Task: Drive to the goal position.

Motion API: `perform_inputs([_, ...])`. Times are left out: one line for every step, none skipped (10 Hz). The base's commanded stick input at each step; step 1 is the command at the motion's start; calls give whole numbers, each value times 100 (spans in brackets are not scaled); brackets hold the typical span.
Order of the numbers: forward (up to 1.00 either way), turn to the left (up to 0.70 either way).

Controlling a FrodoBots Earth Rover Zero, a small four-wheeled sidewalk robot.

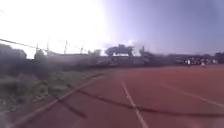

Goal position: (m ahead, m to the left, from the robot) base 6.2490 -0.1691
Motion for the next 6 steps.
perform_inputs([50,0])
perform_inputs([50,0])
perform_inputs([50,0])
perform_inputs([50,0])
perform_inputs([50,0])
perform_inputs([50,0])
